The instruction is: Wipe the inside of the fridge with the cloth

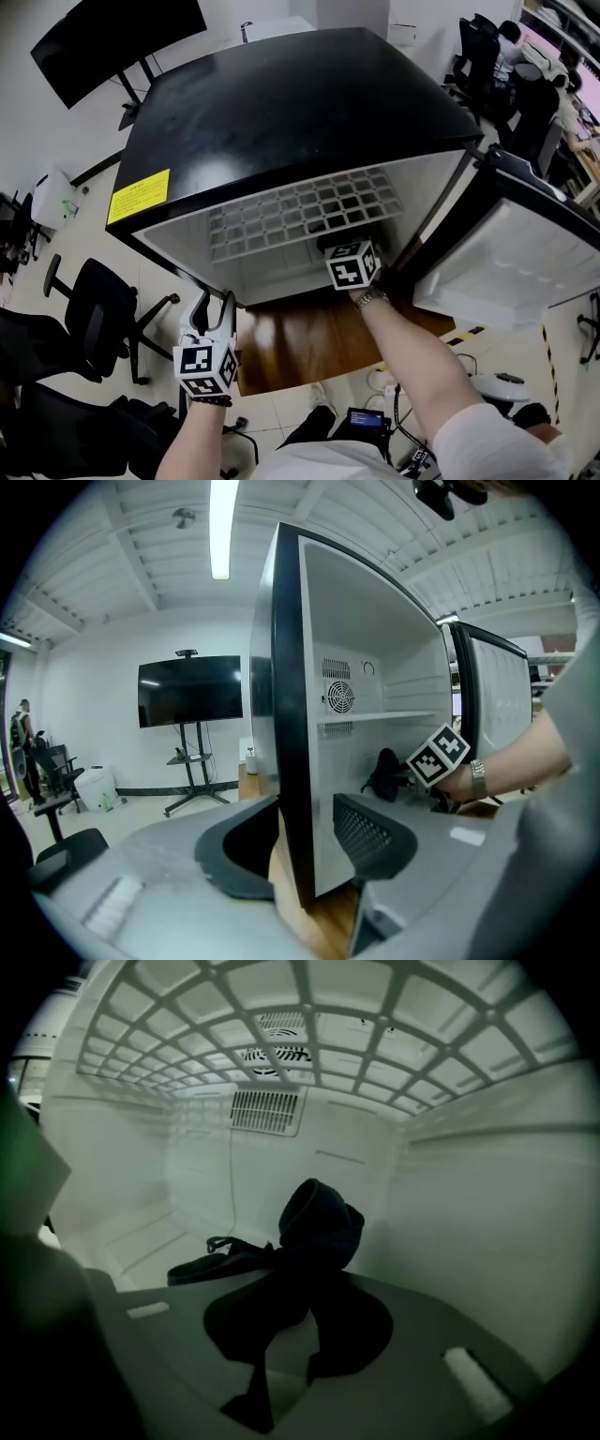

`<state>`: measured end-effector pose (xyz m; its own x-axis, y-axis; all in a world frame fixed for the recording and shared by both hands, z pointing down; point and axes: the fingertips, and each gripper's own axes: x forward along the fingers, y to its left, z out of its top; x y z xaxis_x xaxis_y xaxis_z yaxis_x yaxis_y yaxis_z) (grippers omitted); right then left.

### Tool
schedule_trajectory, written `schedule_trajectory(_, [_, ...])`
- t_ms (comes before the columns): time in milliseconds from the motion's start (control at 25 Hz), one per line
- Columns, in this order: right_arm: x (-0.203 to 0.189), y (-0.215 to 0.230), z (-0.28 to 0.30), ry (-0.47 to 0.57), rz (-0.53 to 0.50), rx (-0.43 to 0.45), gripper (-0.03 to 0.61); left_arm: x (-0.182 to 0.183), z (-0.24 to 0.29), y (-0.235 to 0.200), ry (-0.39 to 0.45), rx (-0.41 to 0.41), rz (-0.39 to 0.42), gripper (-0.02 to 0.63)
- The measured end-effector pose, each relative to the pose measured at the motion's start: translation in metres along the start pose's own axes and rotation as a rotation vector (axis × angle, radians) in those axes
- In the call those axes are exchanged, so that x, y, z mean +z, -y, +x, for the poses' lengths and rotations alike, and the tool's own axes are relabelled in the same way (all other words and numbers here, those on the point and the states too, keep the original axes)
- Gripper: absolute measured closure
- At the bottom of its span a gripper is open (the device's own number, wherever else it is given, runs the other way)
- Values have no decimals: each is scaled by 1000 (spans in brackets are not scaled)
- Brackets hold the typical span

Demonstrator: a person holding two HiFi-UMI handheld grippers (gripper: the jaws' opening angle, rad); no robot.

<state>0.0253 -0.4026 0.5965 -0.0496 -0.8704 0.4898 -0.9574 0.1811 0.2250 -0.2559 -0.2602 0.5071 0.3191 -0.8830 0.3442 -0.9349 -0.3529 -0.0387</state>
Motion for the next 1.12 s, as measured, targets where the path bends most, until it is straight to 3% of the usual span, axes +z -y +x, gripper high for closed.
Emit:
schedule_trajectory(320, [-4,17,-6,-15,9,-47,518,-1,0,0,-5,1,3,437])
schedule_trajectory(520, [10,10,-18,43,28,-16,518,0,0,1,-5,-2,4,437])
schedule_trajectory(720, [35,-28,-45,136,44,76,518,0,0,1,-1,-8,-1,439])
schedule_trajectory(1120, [58,-172,-98,226,16,371,518,0,-1,2,-7,-42,-2,439])
